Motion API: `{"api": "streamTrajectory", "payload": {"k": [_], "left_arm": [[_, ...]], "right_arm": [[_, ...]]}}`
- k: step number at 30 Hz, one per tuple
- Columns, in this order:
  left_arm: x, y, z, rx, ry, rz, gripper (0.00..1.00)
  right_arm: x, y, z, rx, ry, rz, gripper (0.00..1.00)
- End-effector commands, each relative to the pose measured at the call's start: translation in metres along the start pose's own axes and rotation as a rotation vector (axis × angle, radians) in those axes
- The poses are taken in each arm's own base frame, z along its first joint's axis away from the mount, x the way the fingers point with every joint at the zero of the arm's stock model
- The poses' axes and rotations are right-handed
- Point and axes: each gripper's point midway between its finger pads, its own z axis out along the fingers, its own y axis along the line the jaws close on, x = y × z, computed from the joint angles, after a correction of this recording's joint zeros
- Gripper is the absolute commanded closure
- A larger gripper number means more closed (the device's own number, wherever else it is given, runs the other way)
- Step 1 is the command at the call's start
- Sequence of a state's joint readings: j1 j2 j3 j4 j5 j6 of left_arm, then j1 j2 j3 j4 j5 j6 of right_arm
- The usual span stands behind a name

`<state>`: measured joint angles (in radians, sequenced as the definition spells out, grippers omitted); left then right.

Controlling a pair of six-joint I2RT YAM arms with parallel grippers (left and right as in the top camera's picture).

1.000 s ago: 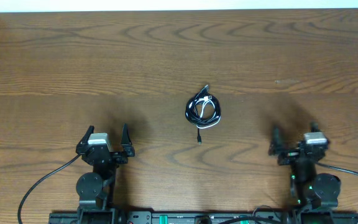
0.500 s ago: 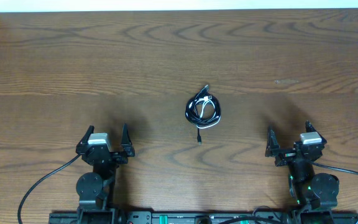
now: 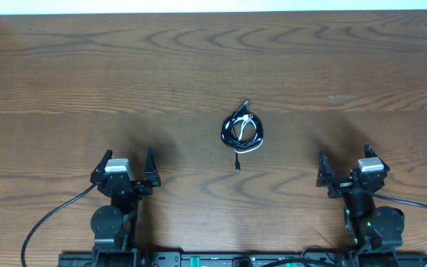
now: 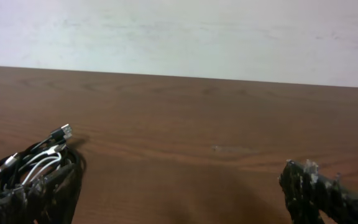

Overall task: Untangle cables
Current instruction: 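Raise both arms from rest toward the cable bundle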

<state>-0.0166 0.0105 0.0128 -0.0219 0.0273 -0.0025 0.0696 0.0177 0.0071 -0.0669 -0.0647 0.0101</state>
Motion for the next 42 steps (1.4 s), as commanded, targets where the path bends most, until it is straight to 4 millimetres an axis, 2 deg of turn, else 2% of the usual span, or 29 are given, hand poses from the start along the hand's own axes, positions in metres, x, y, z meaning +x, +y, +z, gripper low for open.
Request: {"api": "streamTrajectory", "payload": {"k": [1, 24, 29, 32, 36, 39, 42], "left_arm": [[0.015, 0.004, 0.0, -0.021, 0.05, 0.007, 0.06], [0.015, 0.004, 0.0, -0.021, 0.05, 0.007, 0.06], [-0.003, 0.003, -0.004, -0.021, 0.041, 0.006, 0.06], [0.004, 0.004, -0.006, -0.028, 0.155, 0.01, 0.06], [-0.004, 0.003, -0.002, -0.032, 0.224, 0.012, 0.06], [-0.005, 0.003, 0.0, -0.038, 0.321, 0.015, 0.06], [-0.007, 0.001, 0.003, -0.041, 0.493, 0.015, 0.06]], "right_arm": [[0.002, 0.002, 0.0, -0.011, 0.007, -0.012, 0.01], [-0.001, 0.002, 0.0, -0.011, -0.005, -0.012, 0.01], [-0.014, -0.004, -0.003, 0.026, -0.012, -0.009, 0.01], [-0.015, -0.008, -0.009, 0.052, 0.035, -0.004, 0.01], [-0.018, -0.01, -0.013, 0.069, 0.092, -0.002, 0.01], [-0.021, -0.011, -0.01, 0.073, 0.139, 0.022, 0.01], [-0.021, -0.012, 0.0, 0.083, 0.276, 0.078, 0.01]]}}
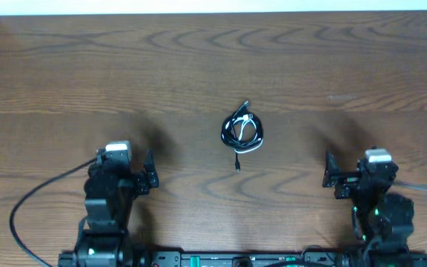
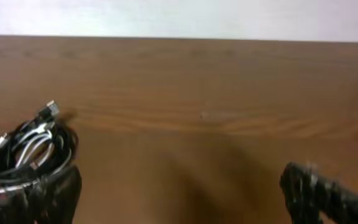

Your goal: Untangle cables

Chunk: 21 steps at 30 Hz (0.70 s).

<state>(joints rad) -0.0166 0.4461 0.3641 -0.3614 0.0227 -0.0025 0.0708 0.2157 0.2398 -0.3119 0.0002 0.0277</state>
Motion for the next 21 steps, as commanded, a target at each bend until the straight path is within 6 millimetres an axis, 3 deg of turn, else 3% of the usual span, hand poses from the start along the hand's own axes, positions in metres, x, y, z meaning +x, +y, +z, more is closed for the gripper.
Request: {"api": "streamTrajectory", "payload": {"k": [1, 6, 12, 16, 21], "left_arm": [[-0.015, -0.005, -0.002, 0.016, 0.134, 0.002, 0.06], [-0.003, -0.025, -0.006, 0.1, 0.423, -0.11, 0.06], [-0.001, -0.028, -0.01, 0.083, 0.513, -0.2, 0.02], [-0.014, -0.033, -0.004, 0.116, 0.457, -0.21, 0.02], [-0.054, -0.042, 0.01, 0.154, 0.348, -0.215, 0.02]], "right_arm": [[-0.015, 0.0, 0.008, 0.015, 0.128, 0.064, 0.01], [-0.024, 0.001, 0.025, 0.012, 0.392, -0.015, 0.01], [-0.037, 0.024, 0.035, -0.114, 0.428, 0.025, 0.01], [-0.047, 0.029, 0.039, -0.145, 0.383, 0.028, 0.01], [-0.051, 0.03, 0.042, -0.153, 0.371, 0.028, 0.01]]}}
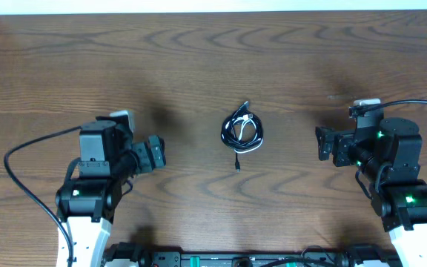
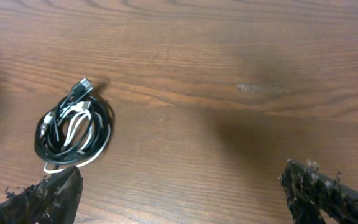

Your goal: Untangle cables

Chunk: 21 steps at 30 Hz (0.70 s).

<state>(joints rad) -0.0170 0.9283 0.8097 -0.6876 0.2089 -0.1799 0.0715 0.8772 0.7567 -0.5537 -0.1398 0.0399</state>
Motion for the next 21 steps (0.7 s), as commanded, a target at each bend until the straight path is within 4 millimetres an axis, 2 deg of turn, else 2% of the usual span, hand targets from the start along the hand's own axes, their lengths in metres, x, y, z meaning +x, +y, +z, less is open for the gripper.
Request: {"api": "streamTrajectory", "payload": {"k": [1, 4, 5, 6, 9, 12, 13, 16, 20, 21], "left_arm": [[-0.034, -0.019, -0.003, 0.033, -0.033, 0.017, 0.02], [-0.052, -0.037, 0.006, 0.04, -0.013, 0.076, 0.02], [-0.056, -0.048, 0.016, 0.057, 0.009, 0.095, 0.03], [-0.051, -0.065, 0.031, 0.121, 0.051, 0.111, 0.02], [-0.036, -0.098, 0.058, 0.247, 0.145, 0.068, 0.02], [-0.018, -0.113, 0.095, 0.24, 0.237, -0.026, 0.1], [-0.006, -0.119, 0.112, 0.234, 0.28, -0.038, 0.12], [0.016, -0.129, 0.142, 0.229, 0.343, -0.017, 0.13], [0.036, -0.137, 0.167, 0.227, 0.384, 0.011, 0.14], [0.044, -0.138, 0.174, 0.221, 0.404, 0.012, 0.18]], "right_arm": [[-0.01, 0.005, -0.001, -0.025, -0.01, -0.016, 0.01], [-0.013, 0.005, 0.003, -0.024, 0.004, -0.013, 0.01], [-0.012, 0.005, 0.005, -0.023, 0.013, -0.012, 0.01], [-0.009, 0.004, 0.008, -0.022, 0.028, -0.009, 0.01], [-0.009, 0.004, 0.01, -0.022, 0.032, -0.009, 0.01], [-0.009, 0.004, 0.01, -0.022, 0.03, -0.009, 0.01], [-0.009, 0.004, 0.01, -0.023, 0.03, -0.009, 0.01], [-0.009, 0.004, 0.01, -0.022, 0.03, -0.009, 0.01], [-0.009, 0.004, 0.01, -0.022, 0.031, -0.009, 0.01], [-0.009, 0.004, 0.01, -0.023, 0.03, -0.009, 0.01]]}}
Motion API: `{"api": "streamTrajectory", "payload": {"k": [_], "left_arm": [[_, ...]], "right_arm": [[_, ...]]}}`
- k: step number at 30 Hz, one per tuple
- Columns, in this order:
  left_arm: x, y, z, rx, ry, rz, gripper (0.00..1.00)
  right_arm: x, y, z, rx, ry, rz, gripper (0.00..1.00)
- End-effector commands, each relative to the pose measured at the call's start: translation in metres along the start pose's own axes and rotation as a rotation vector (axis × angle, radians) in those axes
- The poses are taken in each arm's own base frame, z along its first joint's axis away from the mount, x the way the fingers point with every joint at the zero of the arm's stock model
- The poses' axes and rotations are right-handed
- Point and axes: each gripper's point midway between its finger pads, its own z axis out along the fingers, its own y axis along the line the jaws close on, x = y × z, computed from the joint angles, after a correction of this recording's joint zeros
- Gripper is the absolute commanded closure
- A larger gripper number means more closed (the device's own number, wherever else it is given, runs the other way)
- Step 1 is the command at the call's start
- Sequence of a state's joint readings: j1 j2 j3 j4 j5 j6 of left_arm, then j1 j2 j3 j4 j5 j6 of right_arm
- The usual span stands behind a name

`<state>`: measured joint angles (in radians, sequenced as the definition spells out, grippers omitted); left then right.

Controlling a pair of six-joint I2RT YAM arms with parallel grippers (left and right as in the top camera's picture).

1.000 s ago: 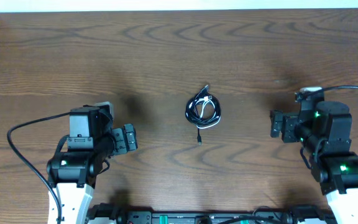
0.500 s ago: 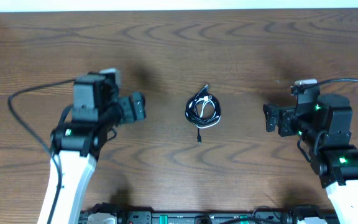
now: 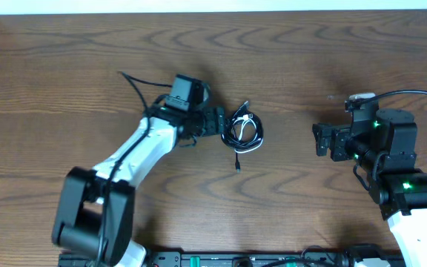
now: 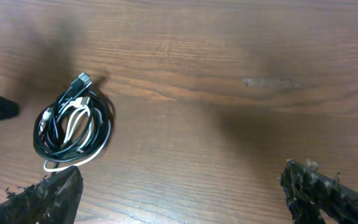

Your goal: Untangle cables

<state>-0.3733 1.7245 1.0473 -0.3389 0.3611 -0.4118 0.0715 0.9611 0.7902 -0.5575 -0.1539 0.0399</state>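
Note:
A small coil of tangled black and white cables (image 3: pixel 243 132) lies at the table's middle, with a loose black plug end trailing toward the front. The right wrist view has the coil (image 4: pixel 73 124) at its left. My left gripper (image 3: pixel 218 122) sits just left of the coil, fingers apart and holding nothing; one of its dark fingertips shows at the left edge of the right wrist view. My right gripper (image 3: pixel 320 141) hovers open well to the right of the coil. Its fingertips (image 4: pixel 42 199) are spread wide over bare wood.
The brown wooden table (image 3: pixel 332 59) runs back to a pale wall. A faint light scuff (image 4: pixel 269 82) marks the wood right of the coil. The arms' own black cables (image 3: pixel 414 95) loop behind each wrist.
My left arm has stretched from the left-middle of the table to right beside the coil's left edge. The right gripper has hardly moved. The coil lies as before.
Both grippers first rested open near the front edge, far from the coil. Then both arms had lifted and come forward, flanking the coil at a distance. Now the left gripper is next to the coil and the right stays off to the side.

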Motion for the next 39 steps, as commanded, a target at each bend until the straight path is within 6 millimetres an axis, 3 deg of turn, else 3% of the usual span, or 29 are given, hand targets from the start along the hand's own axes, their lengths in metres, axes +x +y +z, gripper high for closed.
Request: {"api": "streamTrajectory", "payload": {"k": [1, 7, 12, 14, 16, 18, 21, 26, 28, 33, 36, 39], "left_arm": [[0.009, -0.002, 0.02, -0.008, 0.043, -0.022, 0.2], [0.025, -0.004, 0.045, -0.017, 0.093, -0.003, 0.31], [0.031, -0.008, 0.049, -0.02, 0.106, 0.015, 0.7], [0.031, -0.007, 0.049, -0.023, 0.107, 0.014, 0.79], [0.032, -0.007, 0.049, -0.025, 0.11, 0.013, 0.81], [0.033, -0.007, 0.048, -0.027, 0.113, 0.012, 0.92], [0.028, -0.012, 0.042, -0.014, 0.093, 0.019, 0.93], [0.002, -0.042, -0.002, 0.06, -0.032, 0.061, 0.92], [-0.004, -0.052, -0.019, 0.086, -0.071, 0.068, 0.93], [0.001, -0.063, -0.028, 0.141, -0.051, 0.038, 0.93], [0.004, -0.064, -0.028, 0.148, -0.037, 0.039, 0.93], [0.008, -0.07, -0.029, 0.181, -0.014, 0.044, 0.93]], "right_arm": [[-0.01, 0.003, -0.004, -0.01, -0.024, -0.017, 0.01], [-0.01, 0.003, -0.004, -0.01, -0.024, -0.017, 0.01], [-0.01, 0.004, -0.004, -0.011, -0.024, -0.017, 0.03], [-0.01, 0.003, -0.004, -0.01, -0.023, -0.017, 0.04], [-0.01, 0.004, -0.004, -0.011, -0.024, -0.017, 0.05], [-0.01, 0.003, -0.004, -0.01, -0.024, -0.017, 0.06], [-0.009, 0.021, 0.002, -0.107, -0.008, -0.023, 0.11], [-0.006, 0.06, 0.03, -0.231, 0.035, 0.004, 0.13], [-0.001, 0.086, 0.042, -0.287, 0.058, -0.03, 0.15], [0.007, 0.126, 0.064, -0.353, 0.095, 0.024, 0.23], [0.012, 0.139, 0.078, -0.369, 0.119, 0.089, 0.29], [0.027, 0.126, 0.106, -0.264, 0.183, 0.254, 0.39]]}}
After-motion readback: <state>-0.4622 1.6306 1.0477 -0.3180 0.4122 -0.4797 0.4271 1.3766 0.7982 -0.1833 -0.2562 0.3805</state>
